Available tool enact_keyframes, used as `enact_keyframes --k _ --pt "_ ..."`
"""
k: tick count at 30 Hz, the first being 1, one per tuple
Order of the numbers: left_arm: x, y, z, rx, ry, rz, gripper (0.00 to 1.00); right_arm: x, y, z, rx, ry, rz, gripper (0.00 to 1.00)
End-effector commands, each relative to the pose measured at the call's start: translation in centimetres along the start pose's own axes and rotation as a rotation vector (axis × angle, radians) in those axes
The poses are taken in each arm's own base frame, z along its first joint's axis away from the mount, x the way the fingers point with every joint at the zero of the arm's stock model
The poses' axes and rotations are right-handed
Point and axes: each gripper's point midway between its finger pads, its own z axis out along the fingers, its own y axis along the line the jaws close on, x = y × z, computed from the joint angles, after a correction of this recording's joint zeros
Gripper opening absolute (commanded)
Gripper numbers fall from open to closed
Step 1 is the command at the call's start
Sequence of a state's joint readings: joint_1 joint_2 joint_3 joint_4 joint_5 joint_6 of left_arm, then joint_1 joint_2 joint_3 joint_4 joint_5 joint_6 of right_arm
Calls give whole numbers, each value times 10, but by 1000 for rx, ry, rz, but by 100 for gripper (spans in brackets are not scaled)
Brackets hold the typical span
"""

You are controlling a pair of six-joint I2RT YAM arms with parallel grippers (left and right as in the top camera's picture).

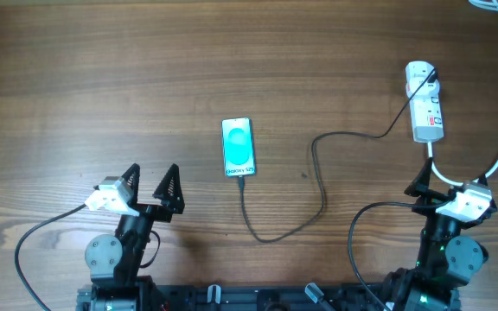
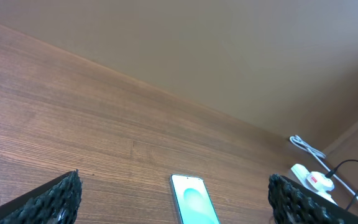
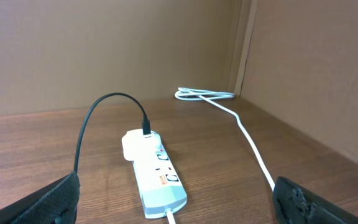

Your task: Plug charger to phone and switch on socket

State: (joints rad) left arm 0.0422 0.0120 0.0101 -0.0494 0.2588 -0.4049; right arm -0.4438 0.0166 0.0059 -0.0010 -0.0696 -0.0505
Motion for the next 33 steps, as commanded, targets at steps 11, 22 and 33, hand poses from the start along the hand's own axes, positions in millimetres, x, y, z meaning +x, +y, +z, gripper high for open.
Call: enact_keyframes --k 11,22,33 --pt "3 -4 0 19 9 6 100 -5 34 -2 -136 -22 -3 100" --pt "3 -5 0 21 9 6 100 -7 92 -17 -379 -33 -4 100" --pt "-3 -6 0 28 -15 13 100 -8 95 -18 -391 -34 -4 100"
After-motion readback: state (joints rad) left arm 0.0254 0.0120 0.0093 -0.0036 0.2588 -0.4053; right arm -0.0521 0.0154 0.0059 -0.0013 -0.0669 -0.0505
